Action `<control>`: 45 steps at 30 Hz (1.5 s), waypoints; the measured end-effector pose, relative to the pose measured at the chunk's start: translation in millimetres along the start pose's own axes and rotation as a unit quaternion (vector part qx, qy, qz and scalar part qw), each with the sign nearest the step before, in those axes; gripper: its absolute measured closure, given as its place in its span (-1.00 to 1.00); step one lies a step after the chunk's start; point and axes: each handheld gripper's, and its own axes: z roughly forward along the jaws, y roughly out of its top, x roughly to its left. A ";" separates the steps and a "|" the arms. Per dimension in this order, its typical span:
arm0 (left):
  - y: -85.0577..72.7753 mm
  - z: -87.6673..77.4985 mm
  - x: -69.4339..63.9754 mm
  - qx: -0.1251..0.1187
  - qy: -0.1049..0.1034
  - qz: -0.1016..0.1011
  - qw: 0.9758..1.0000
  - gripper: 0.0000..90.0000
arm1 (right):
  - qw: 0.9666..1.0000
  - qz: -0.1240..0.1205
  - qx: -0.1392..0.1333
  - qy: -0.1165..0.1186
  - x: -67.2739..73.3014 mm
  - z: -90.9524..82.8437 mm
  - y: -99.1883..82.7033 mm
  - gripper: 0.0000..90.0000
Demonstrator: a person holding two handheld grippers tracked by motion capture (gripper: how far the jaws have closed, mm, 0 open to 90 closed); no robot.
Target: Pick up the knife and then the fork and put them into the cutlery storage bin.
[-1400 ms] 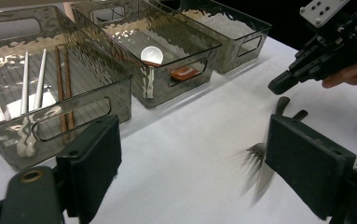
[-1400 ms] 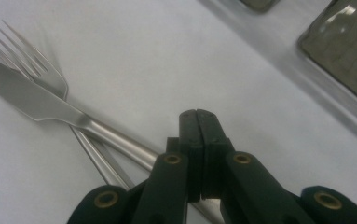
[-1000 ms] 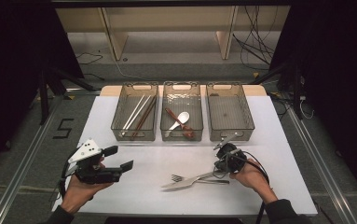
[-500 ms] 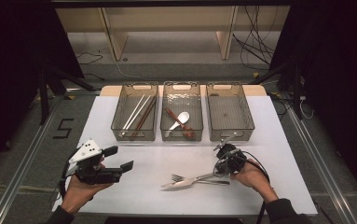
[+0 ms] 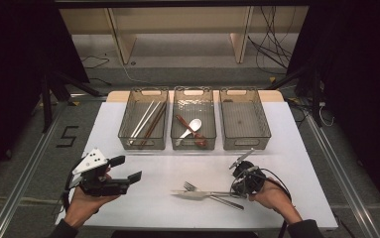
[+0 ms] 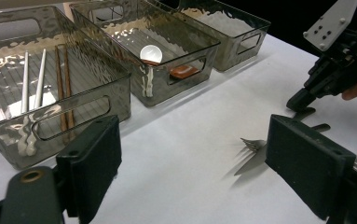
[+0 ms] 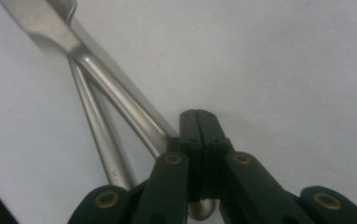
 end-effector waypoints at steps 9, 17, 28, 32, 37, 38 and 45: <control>-0.4 0.3 0.6 0.001 0.001 0.001 1.000 -0.61 | 1.000 -0.027 0.006 -0.002 10.3 -3.3 -0.2 0.87; -0.6 0.9 0.1 0.002 0.000 0.002 1.000 -0.61 | 0.996 -0.088 -0.016 0.014 28.4 -7.7 15.9 0.19; -0.9 1.6 0.5 0.004 0.001 0.002 1.000 -0.61 | 0.992 -0.128 0.015 0.003 32.1 3.7 26.9 -0.04; -0.9 1.9 0.3 0.005 0.001 0.002 1.000 -0.61 | 0.990 -0.140 0.026 0.001 34.4 7.0 28.6 0.05; -0.8 2.3 -0.1 0.005 0.001 0.002 1.000 -0.61 | 0.986 -0.164 0.039 0.003 37.7 10.6 30.2 0.25; -0.8 2.4 -0.2 0.005 0.001 0.001 1.000 -0.61 | 0.985 -0.167 0.041 0.004 39.2 11.0 30.9 0.28; -0.8 2.2 -0.1 0.006 0.001 0.002 1.000 -0.61 | 0.983 -0.177 0.057 0.003 42.5 14.4 34.3 0.43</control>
